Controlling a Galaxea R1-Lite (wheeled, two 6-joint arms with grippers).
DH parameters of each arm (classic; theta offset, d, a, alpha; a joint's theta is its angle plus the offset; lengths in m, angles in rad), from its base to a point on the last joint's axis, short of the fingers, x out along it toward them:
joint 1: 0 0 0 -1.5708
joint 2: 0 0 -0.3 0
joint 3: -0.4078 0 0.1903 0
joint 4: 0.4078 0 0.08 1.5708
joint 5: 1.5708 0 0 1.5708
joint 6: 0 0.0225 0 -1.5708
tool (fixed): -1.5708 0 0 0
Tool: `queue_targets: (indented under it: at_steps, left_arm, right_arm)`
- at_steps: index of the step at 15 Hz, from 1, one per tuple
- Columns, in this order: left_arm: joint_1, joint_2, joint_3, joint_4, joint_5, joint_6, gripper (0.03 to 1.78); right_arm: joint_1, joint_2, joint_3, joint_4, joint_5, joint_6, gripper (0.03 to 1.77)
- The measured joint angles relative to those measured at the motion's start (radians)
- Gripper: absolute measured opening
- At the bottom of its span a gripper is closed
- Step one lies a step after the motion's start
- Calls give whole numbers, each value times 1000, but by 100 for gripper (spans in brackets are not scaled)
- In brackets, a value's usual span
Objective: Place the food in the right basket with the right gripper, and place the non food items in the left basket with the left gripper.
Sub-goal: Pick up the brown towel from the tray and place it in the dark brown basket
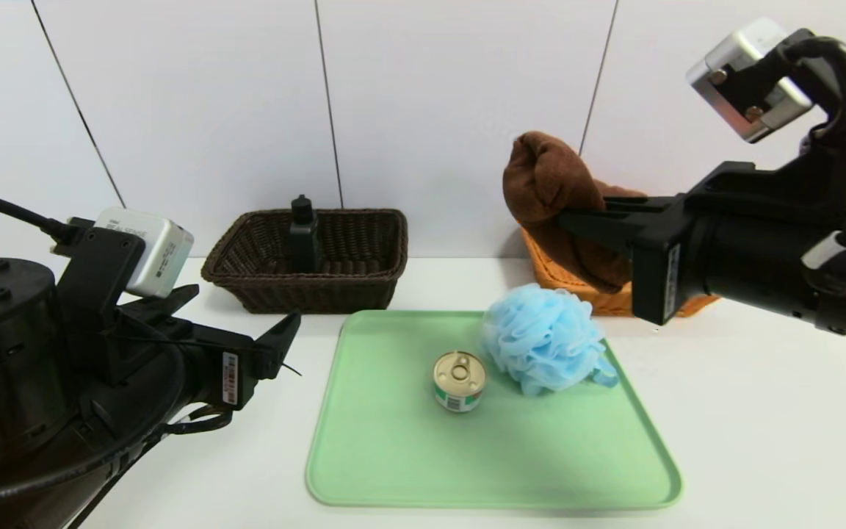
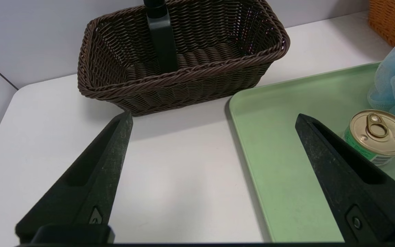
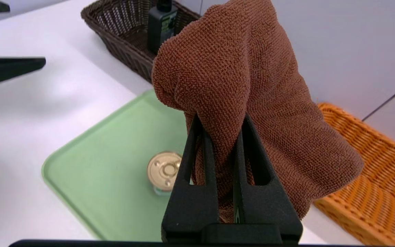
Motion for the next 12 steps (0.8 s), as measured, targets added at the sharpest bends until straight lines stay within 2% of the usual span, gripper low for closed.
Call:
queue_targets:
  at_steps: [9,12]
  left_arm:
    - [0,-3,0,0,1,1,169]
    - [0,-2,3,0,0,1,169]
  right_arm:
    - [24,298,-312,-40,15,-14,17]
    - [26,407,-424,-38,40,-15,17]
